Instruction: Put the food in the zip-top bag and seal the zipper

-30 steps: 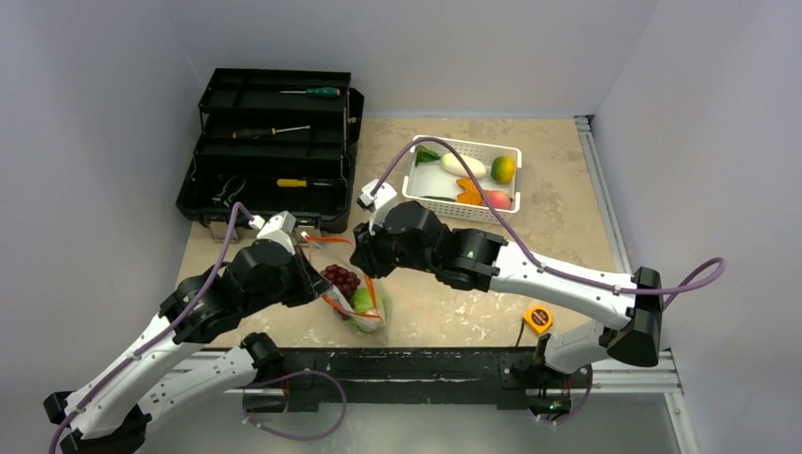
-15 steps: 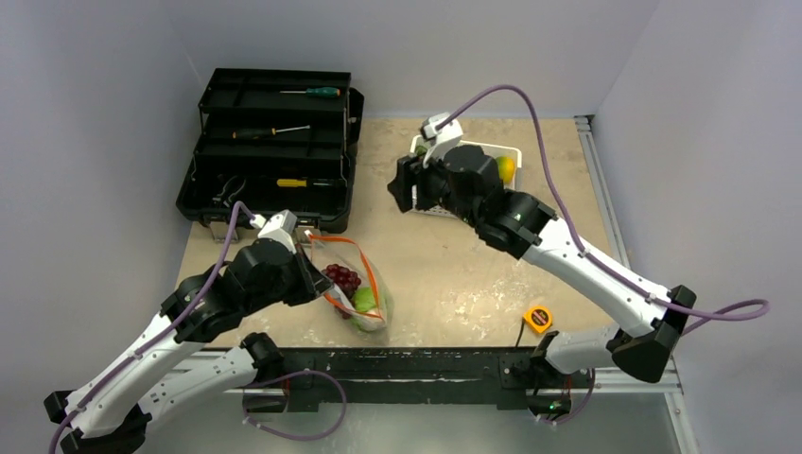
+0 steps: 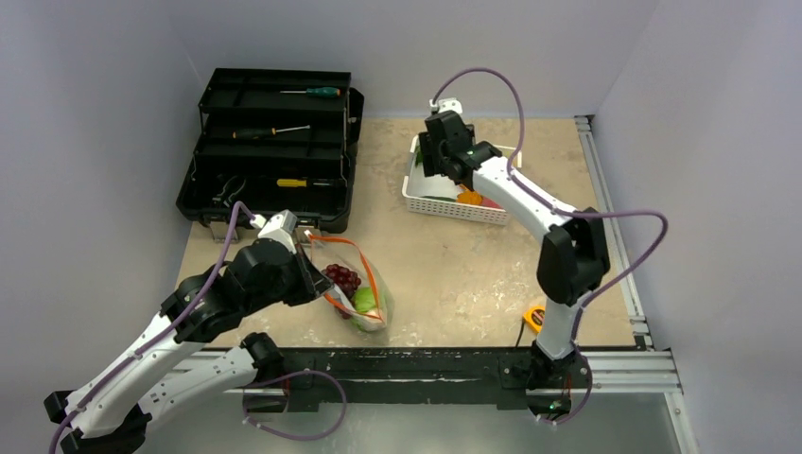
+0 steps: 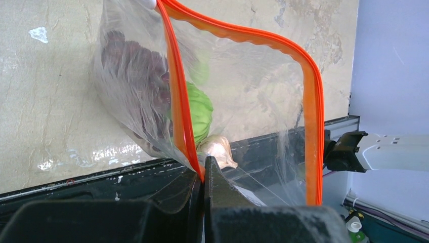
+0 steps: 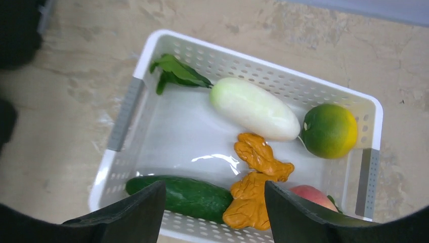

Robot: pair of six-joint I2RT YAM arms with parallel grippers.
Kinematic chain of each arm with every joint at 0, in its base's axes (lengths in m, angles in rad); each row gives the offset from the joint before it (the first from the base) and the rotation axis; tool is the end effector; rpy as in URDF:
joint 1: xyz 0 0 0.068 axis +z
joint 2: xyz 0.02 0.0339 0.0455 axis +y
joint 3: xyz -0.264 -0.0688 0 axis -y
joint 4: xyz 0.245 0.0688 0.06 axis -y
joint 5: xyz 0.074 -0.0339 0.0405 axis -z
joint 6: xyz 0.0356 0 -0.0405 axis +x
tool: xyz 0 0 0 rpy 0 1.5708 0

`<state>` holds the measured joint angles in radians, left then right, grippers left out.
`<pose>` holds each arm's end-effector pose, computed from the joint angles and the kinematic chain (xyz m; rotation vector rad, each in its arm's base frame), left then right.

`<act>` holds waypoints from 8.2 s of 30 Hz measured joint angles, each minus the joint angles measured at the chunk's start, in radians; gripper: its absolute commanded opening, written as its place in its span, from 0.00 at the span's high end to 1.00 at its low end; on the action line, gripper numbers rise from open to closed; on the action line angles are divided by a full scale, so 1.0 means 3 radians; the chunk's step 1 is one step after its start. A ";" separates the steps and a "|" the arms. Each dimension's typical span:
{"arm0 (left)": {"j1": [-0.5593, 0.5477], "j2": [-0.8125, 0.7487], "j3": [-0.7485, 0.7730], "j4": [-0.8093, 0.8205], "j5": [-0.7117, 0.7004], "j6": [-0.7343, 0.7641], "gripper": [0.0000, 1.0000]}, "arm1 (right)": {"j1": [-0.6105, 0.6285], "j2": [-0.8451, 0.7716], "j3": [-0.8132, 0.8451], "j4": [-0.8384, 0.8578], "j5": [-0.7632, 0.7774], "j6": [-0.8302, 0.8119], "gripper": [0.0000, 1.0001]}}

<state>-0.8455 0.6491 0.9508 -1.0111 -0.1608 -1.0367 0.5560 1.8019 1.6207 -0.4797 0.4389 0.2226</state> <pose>0.0763 -0.0775 0.3321 -0.3175 2.3800 -0.7772 0.3614 0.2068 0.3201 -0.1253 2.1566 -0.0444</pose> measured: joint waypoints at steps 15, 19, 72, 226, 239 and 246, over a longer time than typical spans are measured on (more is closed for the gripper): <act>0.0000 -0.0024 -0.0024 0.0003 0.0024 0.0000 1.00 | -0.0158 0.1007 0.0300 -0.0371 0.0243 -0.0137 0.35; 0.0000 -0.0024 -0.0029 0.0006 0.0033 0.0000 1.00 | -0.0267 0.1011 0.0226 -0.0359 0.0211 -0.0126 0.34; 0.0000 0.0053 -0.0042 0.0126 0.0122 0.0001 1.00 | -0.0567 -0.0336 -0.0336 0.0006 -0.1431 0.0051 1.00; 0.0000 0.0076 -0.0042 0.0198 0.0175 0.0003 1.00 | -0.0631 0.0431 -0.0759 0.0079 0.0618 0.0570 0.15; 0.0000 0.0080 -0.0042 0.0200 0.0178 0.0001 1.00 | -0.0629 0.0478 -0.0795 0.0137 0.0481 0.0590 0.45; 0.0000 0.0084 -0.0042 0.0200 0.0186 0.0001 1.00 | -0.0629 0.0169 -0.0848 0.0223 0.0304 0.0538 0.68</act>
<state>-0.8455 0.6743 0.9382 -0.9512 -0.1051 -1.0363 0.3672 1.8526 1.3663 -0.4129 0.5301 0.3840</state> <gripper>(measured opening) 0.003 0.688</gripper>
